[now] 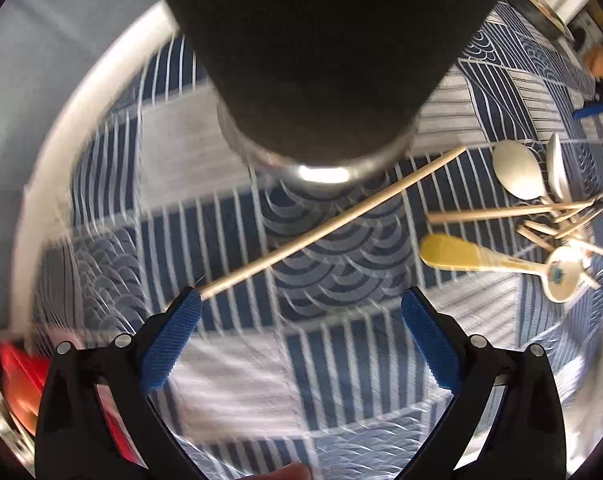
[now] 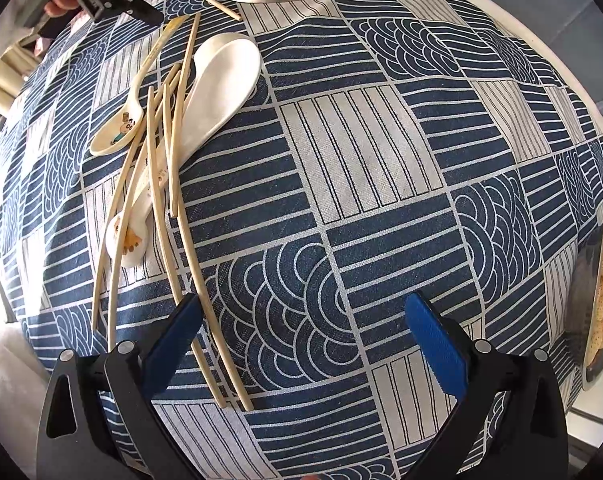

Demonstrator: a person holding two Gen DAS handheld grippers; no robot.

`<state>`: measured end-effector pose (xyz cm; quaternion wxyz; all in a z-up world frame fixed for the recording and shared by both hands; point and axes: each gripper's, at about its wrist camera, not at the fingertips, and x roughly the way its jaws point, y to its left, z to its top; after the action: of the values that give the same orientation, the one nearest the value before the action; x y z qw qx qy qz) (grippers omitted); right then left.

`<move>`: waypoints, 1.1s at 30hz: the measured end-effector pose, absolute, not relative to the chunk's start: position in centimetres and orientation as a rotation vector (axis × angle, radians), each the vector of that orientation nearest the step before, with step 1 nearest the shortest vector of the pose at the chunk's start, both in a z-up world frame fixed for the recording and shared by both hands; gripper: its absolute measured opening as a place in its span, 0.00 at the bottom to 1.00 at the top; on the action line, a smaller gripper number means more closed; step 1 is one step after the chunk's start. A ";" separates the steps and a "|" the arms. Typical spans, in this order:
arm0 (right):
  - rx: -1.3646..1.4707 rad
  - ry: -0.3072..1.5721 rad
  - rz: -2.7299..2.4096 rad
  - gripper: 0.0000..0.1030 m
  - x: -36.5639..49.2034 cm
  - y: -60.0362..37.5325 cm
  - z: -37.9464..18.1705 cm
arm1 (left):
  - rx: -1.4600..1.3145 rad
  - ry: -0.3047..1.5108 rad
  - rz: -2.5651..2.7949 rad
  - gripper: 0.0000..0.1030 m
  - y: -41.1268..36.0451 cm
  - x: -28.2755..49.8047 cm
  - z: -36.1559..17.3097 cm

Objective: Organize utensils
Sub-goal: 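Grasp a wooden chopstick with the left tool while the right tool grasps another chopstick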

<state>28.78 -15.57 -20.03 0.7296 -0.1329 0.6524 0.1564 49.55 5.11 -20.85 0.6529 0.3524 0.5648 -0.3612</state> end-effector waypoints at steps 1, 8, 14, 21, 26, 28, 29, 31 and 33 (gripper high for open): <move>-0.296 1.437 0.346 0.94 28.8 -15.3 -19.8 | 0.803 1.279 -0.830 0.96 4.6 50.8 -21.0; -0.287 1.445 0.328 0.94 28.7 -15.1 -19.7 | 0.800 1.276 -0.900 0.96 3.5 54.5 -21.2; -0.277 1.447 0.309 0.87 29.0 -14.8 -19.3 | 0.701 1.285 -0.811 0.89 3.4 55.0 -20.8; -0.290 1.441 0.423 0.04 27.9 -13.9 -17.5 | 0.637 1.337 -0.781 0.08 4.2 54.4 -19.2; -0.223 1.438 0.406 0.04 26.5 -15.3 -16.3 | 0.508 1.410 -0.695 0.07 5.9 54.2 -19.2; -0.203 1.435 0.409 0.04 26.0 -15.7 -15.8 | 0.484 1.421 -0.681 0.05 6.2 54.1 -18.7; -0.197 1.430 0.409 0.04 25.7 -15.9 -15.4 | 0.480 1.426 -0.668 0.04 6.3 54.0 -18.5; -0.189 1.421 0.412 0.04 25.3 -16.3 -14.7 | 0.457 1.430 -0.643 0.04 6.6 54.1 -17.9; -0.178 1.409 0.422 0.04 24.7 -16.6 -14.0 | 0.402 1.434 -0.611 0.04 7.2 54.6 -17.1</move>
<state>24.71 -16.62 -14.02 0.7379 -0.0810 0.6419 0.1921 54.56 7.22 -17.15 0.6933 0.1799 0.6421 -0.2734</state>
